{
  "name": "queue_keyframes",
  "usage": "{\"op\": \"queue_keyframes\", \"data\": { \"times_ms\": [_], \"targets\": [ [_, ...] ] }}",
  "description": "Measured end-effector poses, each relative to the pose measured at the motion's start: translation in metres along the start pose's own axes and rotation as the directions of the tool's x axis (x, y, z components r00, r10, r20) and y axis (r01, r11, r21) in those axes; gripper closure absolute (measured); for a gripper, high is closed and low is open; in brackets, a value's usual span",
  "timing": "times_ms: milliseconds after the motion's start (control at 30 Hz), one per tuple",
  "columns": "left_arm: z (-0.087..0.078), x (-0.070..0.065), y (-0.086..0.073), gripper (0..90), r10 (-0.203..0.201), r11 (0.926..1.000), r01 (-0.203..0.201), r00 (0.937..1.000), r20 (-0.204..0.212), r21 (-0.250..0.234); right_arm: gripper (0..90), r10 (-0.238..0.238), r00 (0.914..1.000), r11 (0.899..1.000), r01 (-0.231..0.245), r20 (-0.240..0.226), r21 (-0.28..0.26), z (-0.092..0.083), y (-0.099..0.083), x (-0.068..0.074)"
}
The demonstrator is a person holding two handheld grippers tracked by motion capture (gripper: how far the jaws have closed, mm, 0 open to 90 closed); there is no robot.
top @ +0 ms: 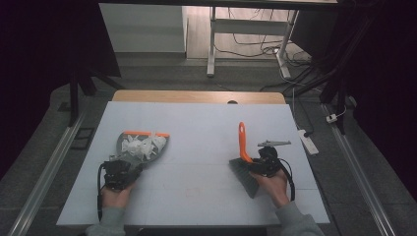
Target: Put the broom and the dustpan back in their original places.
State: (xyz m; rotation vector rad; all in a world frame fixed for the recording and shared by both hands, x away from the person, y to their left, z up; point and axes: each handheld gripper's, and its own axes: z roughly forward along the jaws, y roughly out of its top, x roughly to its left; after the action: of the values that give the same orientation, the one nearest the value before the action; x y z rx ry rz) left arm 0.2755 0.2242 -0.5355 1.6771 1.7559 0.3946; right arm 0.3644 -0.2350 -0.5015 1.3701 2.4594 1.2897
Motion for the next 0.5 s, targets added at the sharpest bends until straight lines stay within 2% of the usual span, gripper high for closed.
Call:
{"op": "queue_keyframes", "data": {
  "times_ms": [500],
  "targets": [
    [-0.001, 0.0, 0.0, 59.1, 0.009, 0.9999, -0.009, 0.9999, 0.004, -0.005, 67.8, 0.038, 0.9992, 0.999, -0.038, 0.009, 0.029, 0.003, 0.001, -0.015]
  ]
}}
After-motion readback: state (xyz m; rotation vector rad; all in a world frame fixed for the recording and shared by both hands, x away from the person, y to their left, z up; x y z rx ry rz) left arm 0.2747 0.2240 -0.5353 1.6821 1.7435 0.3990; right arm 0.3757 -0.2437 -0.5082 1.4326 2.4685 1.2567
